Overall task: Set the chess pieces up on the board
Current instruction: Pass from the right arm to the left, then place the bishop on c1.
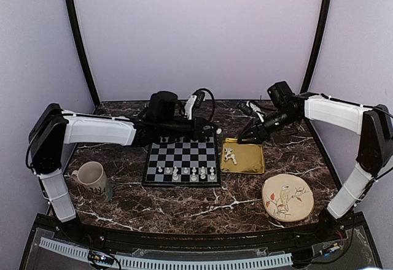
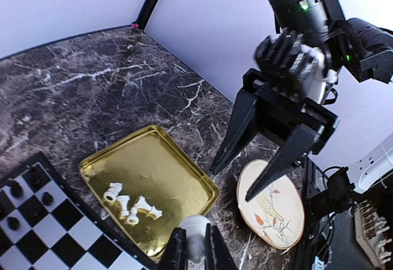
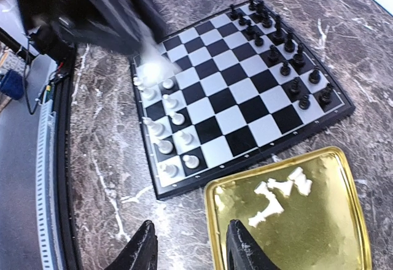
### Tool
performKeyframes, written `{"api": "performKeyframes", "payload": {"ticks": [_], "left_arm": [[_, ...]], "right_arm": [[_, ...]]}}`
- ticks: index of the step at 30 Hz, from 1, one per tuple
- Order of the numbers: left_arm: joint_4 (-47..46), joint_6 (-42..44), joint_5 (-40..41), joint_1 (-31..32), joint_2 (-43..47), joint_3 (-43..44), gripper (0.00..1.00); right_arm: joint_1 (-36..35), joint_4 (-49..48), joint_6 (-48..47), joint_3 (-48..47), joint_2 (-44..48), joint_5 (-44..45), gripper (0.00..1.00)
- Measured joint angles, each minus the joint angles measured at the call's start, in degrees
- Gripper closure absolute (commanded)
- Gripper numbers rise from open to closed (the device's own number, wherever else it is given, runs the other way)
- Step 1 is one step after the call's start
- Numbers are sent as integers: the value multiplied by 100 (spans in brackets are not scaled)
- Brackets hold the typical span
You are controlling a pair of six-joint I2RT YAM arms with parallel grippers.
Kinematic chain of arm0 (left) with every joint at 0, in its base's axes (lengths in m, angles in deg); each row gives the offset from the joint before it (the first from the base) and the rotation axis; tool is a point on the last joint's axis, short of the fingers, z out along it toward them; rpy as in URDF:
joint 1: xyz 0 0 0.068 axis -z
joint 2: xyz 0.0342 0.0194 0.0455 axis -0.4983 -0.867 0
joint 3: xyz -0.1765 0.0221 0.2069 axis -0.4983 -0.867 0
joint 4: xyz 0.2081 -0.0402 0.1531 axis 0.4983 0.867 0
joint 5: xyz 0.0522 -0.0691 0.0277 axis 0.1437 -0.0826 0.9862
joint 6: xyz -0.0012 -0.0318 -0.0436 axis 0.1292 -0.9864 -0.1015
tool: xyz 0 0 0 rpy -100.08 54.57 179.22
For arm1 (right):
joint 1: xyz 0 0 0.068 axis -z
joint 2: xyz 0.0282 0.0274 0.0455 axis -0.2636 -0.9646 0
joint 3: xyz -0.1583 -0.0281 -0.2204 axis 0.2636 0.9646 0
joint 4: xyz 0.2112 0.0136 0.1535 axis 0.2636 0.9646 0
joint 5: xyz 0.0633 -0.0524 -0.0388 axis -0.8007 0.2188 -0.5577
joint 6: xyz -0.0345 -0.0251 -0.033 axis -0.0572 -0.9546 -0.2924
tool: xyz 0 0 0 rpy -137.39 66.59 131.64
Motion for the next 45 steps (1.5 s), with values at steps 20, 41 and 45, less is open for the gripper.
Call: {"api": "performKeyframes", "payload": {"ticks": [20,41,45], "left_arm": [[3856,1681,2216,308,2103,-1659,99],[3571,1499,2422,127,1515,-1921,99],[3491,1491,2369,92,1419,-1923,99]], "right_arm": [[85,-431,-192,289,-46,592,62],[85,-442,-236,306,-52,612,62],[85,-442,-275,306,-66,612,62]]}}
